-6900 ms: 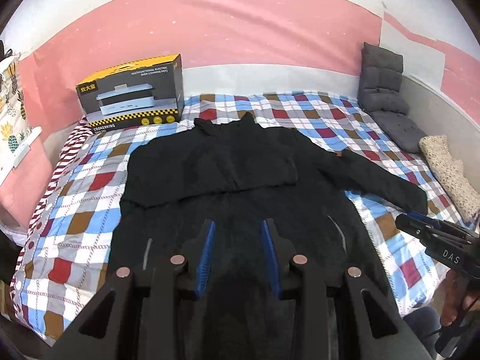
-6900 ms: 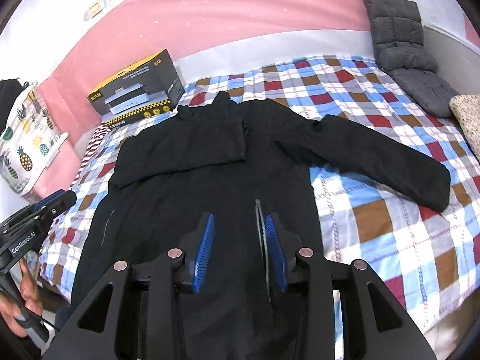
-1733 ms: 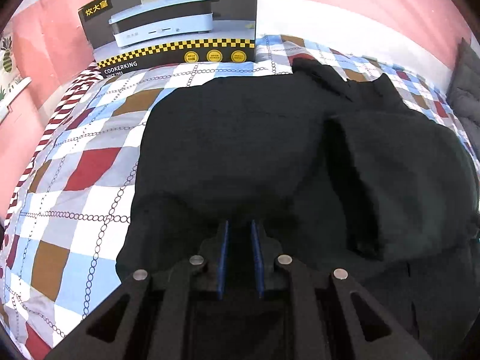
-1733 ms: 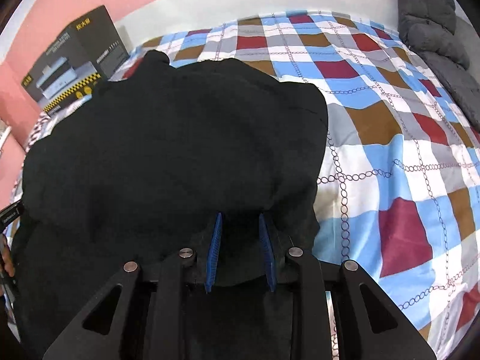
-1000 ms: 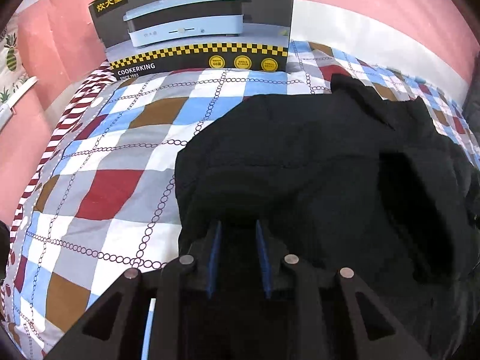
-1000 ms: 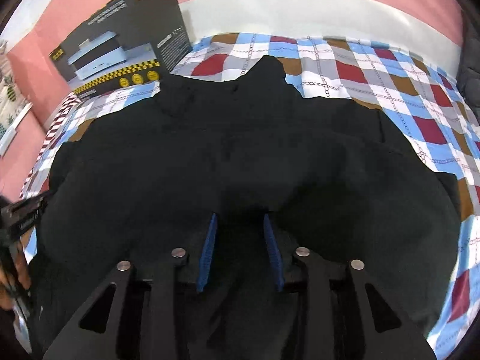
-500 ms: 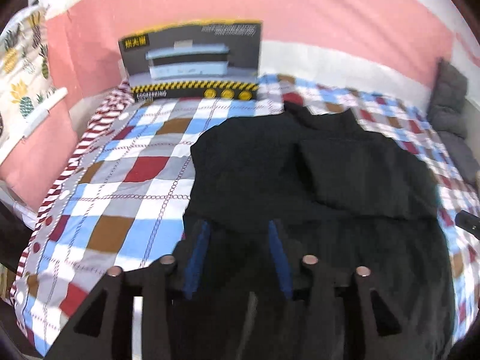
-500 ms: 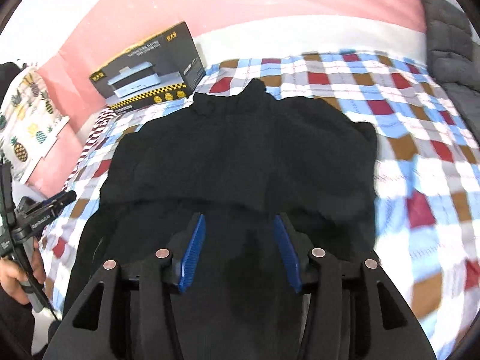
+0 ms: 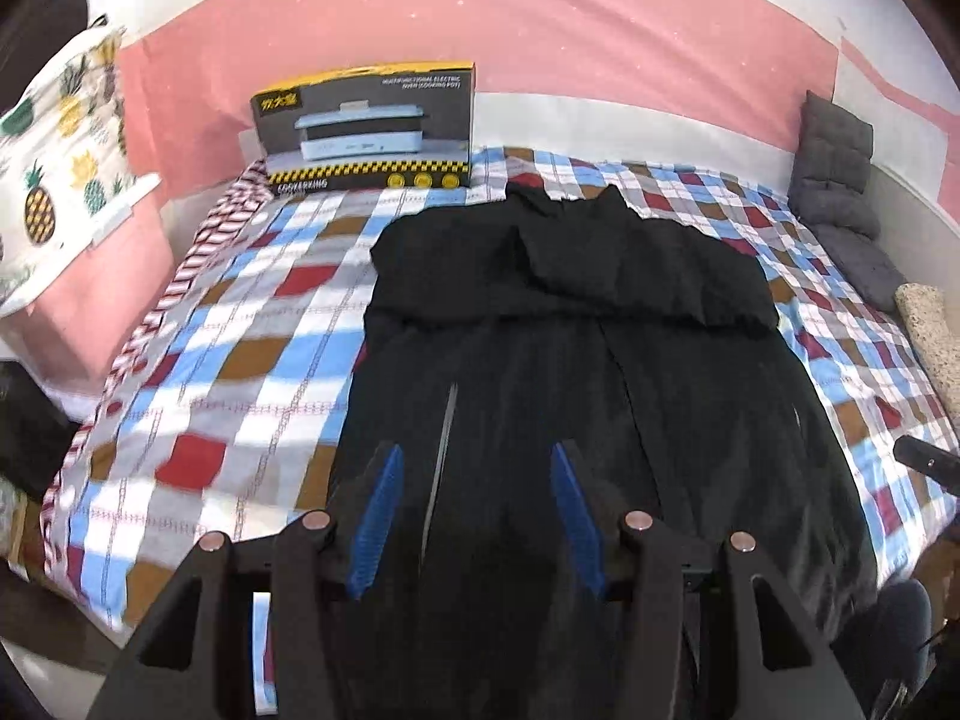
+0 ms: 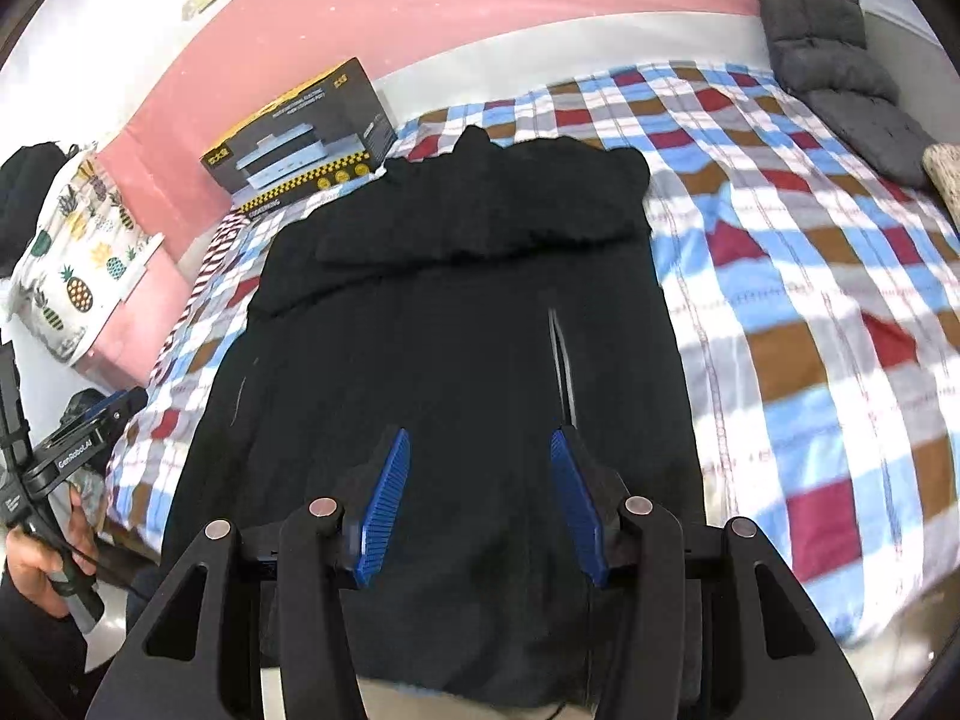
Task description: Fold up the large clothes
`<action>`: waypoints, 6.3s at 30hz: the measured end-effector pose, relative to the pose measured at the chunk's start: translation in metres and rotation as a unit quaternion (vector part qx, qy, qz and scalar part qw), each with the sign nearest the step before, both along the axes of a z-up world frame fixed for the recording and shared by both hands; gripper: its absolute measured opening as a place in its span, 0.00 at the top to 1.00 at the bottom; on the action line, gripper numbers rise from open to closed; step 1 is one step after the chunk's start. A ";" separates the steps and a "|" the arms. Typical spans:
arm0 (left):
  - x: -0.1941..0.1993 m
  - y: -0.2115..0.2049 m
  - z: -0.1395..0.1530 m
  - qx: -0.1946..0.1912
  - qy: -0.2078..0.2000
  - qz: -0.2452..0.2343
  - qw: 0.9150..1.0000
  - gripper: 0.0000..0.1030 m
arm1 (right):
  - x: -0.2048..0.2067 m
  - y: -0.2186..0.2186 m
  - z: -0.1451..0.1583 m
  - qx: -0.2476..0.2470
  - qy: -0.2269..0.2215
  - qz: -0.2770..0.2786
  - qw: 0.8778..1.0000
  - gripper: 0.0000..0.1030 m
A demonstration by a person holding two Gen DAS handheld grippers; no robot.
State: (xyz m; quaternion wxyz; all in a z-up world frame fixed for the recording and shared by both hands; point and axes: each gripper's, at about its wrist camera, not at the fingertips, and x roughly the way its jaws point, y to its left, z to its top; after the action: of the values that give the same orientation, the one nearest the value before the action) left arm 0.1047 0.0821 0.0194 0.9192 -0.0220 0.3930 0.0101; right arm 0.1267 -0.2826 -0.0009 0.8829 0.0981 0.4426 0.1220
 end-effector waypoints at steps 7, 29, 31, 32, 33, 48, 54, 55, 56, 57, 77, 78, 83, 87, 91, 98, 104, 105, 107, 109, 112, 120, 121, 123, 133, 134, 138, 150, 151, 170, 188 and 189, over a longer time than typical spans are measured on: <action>-0.039 0.004 -0.017 -0.008 0.020 0.015 1.000 0.48 | -0.037 -0.005 -0.010 -0.044 -0.010 -0.007 0.999 0.51; -0.053 0.066 -0.082 -0.010 0.083 0.081 0.993 0.48 | -0.047 -0.068 -0.083 0.008 0.084 -0.067 0.994 0.33; -0.049 0.074 -0.090 -0.016 0.095 0.087 0.992 0.47 | -0.043 -0.072 -0.090 0.018 0.097 -0.073 0.992 0.33; -0.048 0.078 -0.095 -0.021 0.100 0.087 0.991 0.47 | -0.041 -0.073 -0.092 0.020 0.097 -0.076 0.992 0.32; -0.046 0.080 -0.099 -0.025 0.106 0.087 0.990 0.46 | -0.039 -0.074 -0.094 0.022 0.096 -0.077 0.992 0.32; -0.035 0.082 -0.137 -0.116 0.161 0.051 0.979 0.39 | -0.024 -0.081 -0.121 0.085 0.158 -0.054 0.982 0.30; -0.038 0.070 -0.142 -0.083 0.169 0.038 0.981 0.39 | -0.024 -0.085 -0.132 0.121 0.170 -0.035 0.977 0.30; -0.035 0.072 -0.143 -0.085 0.174 0.039 0.980 0.38 | -0.022 -0.086 -0.134 0.130 0.169 -0.039 0.976 0.30; -0.034 0.072 -0.145 -0.088 0.177 0.040 0.979 0.38 | -0.020 -0.089 -0.137 0.140 0.169 -0.043 0.975 0.30; -0.034 0.073 -0.146 -0.090 0.178 0.040 0.979 0.38 | -0.018 -0.090 -0.138 0.144 0.170 -0.045 0.974 0.30; -0.061 0.078 -0.087 -0.106 0.108 0.034 0.988 0.84 | -0.037 -0.075 -0.064 0.118 0.083 -0.003 0.990 0.78; -0.061 0.083 -0.081 -0.121 0.099 0.035 0.987 0.84 | -0.036 -0.076 -0.060 0.120 0.080 -0.002 0.990 0.78; -0.064 0.100 -0.052 -0.174 0.061 0.034 0.982 0.85 | -0.028 -0.074 -0.050 0.137 0.069 -0.004 0.988 0.78; -0.064 0.107 -0.027 -0.210 0.029 0.034 0.977 0.85 | -0.024 -0.080 -0.037 0.167 0.053 -0.012 0.985 0.78; -0.047 0.113 -0.011 -0.230 0.003 0.041 0.972 0.85 | -0.016 -0.088 -0.019 0.197 0.033 -0.025 0.979 0.78; -0.020 0.129 0.019 -0.248 -0.039 0.046 0.967 0.85 | 0.013 -0.094 0.018 0.229 -0.011 -0.027 0.973 0.78; 0.028 0.131 0.048 -0.231 -0.076 0.041 0.969 0.85 | 0.064 -0.090 0.051 0.241 -0.048 -0.023 0.969 0.78; 0.037 0.131 0.052 -0.227 -0.081 0.042 0.970 0.85 | 0.074 -0.089 0.054 0.241 -0.051 -0.022 0.969 0.78; 0.057 0.132 0.060 -0.221 -0.089 0.043 0.970 0.85 | 0.097 -0.085 0.061 0.239 -0.057 -0.023 0.969 0.78; 0.078 0.131 0.068 -0.209 -0.095 0.045 0.972 0.86 | 0.117 -0.083 0.064 0.241 -0.059 -0.026 0.968 0.78; 0.110 0.131 0.074 -0.197 -0.097 0.050 0.974 0.86 | 0.147 -0.078 0.066 0.243 -0.060 -0.032 0.968 0.78; 0.198 0.131 0.075 -0.171 -0.076 0.067 0.980 0.88 | 0.218 -0.069 0.060 0.253 -0.037 -0.062 0.965 0.78; 0.210 0.130 0.073 -0.168 -0.072 0.068 0.981 0.88 | 0.229 -0.068 0.057 0.254 -0.033 -0.067 0.964 0.78; 0.233 0.129 0.068 -0.160 -0.065 0.072 0.982 0.88 | 0.245 -0.067 0.052 0.256 -0.028 -0.073 0.964 0.78; 0.358 0.119 0.006 -0.112 -0.009 0.091 0.989 0.89 | 0.349 -0.063 -0.021 0.257 0.055 -0.120 0.957 0.76; 0.368 0.119 -0.003 -0.106 -0.002 0.096 0.990 0.89 | 0.358 -0.062 -0.029 0.252 0.064 -0.122 0.958 0.76; 0.405 0.118 -0.043 -0.101 0.028 0.104 0.989 0.88 | 0.391 -0.058 -0.062 0.243 0.100 -0.129 0.956 0.70; 0.394 0.174 -0.046 -0.236 0.004 0.136 0.962 0.37 | 0.384 -0.099 -0.048 0.392 0.043 -0.121 0.911 0.32; 0.389 0.178 -0.038 -0.237 -0.004 0.139 0.961 0.37 | 0.378 -0.103 -0.041 0.379 0.030 -0.131 0.916 0.32; 0.339 0.063 -0.086 -0.120 0.062 0.005 0.991 0.36 | 0.320 -0.010 -0.064 -0.042 0.007 -0.052 0.998 0.32; 0.214 0.151 -0.135 -0.244 0.080 0.114 0.960 0.21 | 0.202 -0.070 -0.126 0.169 0.073 -0.098 0.978 0.19; 0.219 0.147 -0.138 -0.255 0.078 0.107 0.958 0.20 | 0.206 -0.070 -0.129 0.179 0.076 -0.095 0.976 0.13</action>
State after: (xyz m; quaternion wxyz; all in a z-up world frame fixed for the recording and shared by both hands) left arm 0.3236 0.2295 -0.1182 0.8430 -0.2968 0.4485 0.0090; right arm 0.3329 -0.3527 -0.1302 0.8225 0.3053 0.4679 0.1070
